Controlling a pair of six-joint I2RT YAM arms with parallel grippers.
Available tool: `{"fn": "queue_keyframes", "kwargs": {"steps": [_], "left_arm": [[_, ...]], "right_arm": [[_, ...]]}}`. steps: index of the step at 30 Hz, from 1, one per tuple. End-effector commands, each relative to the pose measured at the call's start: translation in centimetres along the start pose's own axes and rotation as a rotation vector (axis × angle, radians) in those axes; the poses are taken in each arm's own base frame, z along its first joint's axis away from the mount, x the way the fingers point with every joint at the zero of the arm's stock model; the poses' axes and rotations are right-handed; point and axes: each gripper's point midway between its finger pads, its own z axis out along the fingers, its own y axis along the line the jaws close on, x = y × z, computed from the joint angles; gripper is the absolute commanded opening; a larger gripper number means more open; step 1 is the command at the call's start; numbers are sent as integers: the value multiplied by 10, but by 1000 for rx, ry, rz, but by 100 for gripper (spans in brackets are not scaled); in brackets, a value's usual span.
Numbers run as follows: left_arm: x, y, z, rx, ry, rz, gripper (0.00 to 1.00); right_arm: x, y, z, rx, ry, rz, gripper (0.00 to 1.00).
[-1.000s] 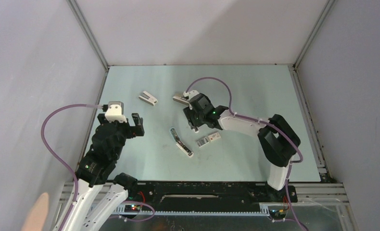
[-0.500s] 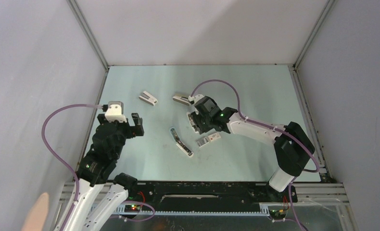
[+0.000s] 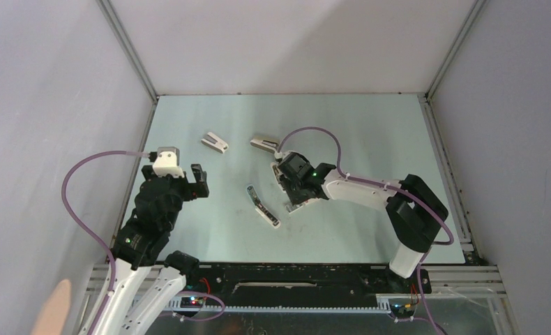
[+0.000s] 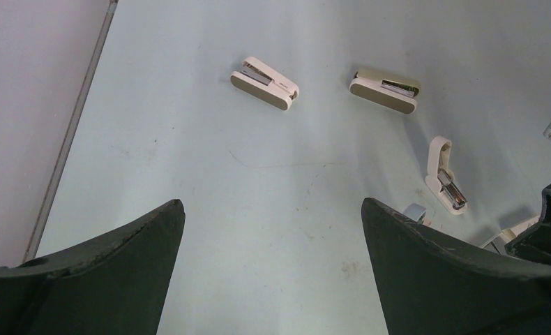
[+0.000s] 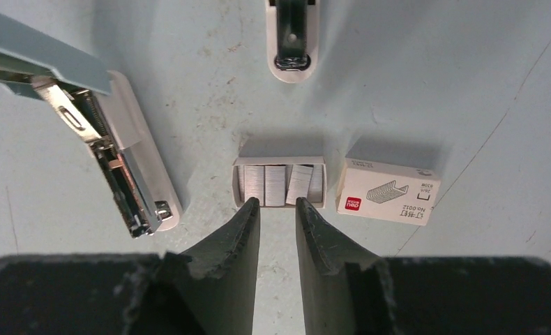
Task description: Load the staples into the stapler
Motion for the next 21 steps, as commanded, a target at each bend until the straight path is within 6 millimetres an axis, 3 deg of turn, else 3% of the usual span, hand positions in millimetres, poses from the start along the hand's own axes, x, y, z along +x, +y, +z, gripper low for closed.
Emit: {"fn": "queue_keyframes", "kwargs": {"steps": [1, 21], "left_arm": [[-5, -2, 3, 8, -19, -14, 100], [-3, -3, 4, 12, -12, -12, 100]], "right_arm": [[3, -5, 8, 51, -7, 63, 27], [4, -12, 27, 94, -14, 109, 18]]}}
